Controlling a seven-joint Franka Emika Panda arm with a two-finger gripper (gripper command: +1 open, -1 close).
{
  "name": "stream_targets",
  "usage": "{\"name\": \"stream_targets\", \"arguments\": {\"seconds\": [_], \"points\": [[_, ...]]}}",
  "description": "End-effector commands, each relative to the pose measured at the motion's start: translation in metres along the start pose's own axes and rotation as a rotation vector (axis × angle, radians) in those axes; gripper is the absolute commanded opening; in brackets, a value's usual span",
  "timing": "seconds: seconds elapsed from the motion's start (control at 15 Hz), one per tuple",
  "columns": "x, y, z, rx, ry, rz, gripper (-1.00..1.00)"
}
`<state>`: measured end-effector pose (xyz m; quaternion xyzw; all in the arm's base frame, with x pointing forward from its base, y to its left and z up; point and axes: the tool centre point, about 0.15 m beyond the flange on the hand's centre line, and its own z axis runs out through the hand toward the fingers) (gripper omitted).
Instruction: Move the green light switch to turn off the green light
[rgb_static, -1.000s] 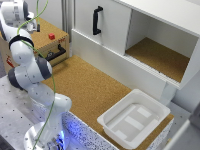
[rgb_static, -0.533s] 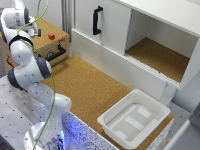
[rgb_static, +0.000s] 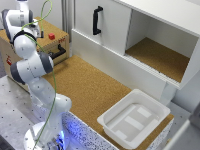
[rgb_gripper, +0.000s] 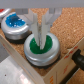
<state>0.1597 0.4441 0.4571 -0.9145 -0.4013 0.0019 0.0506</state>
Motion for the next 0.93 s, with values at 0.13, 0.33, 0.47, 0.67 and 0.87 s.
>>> {"name": "stream_targets", "arguments": {"seconds": [0.13,0.33,0.47,0.67,0.87], "points": [[0.013,-0.027,-0.081,-0.142,-0.059,-0.049,-1.0],[0.043,-0.014,-0.09,-0.218,-0.098,-0.05,1.0],[0.061,-0.002,-0.083,-0.217,-0.109,-0.033,1.0],[0.076,0.024,-0.077,-0.172,-0.085,0.056,1.0],[0.073,0.062,-0.083,-0.106,-0.037,0.213,1.0]]}}
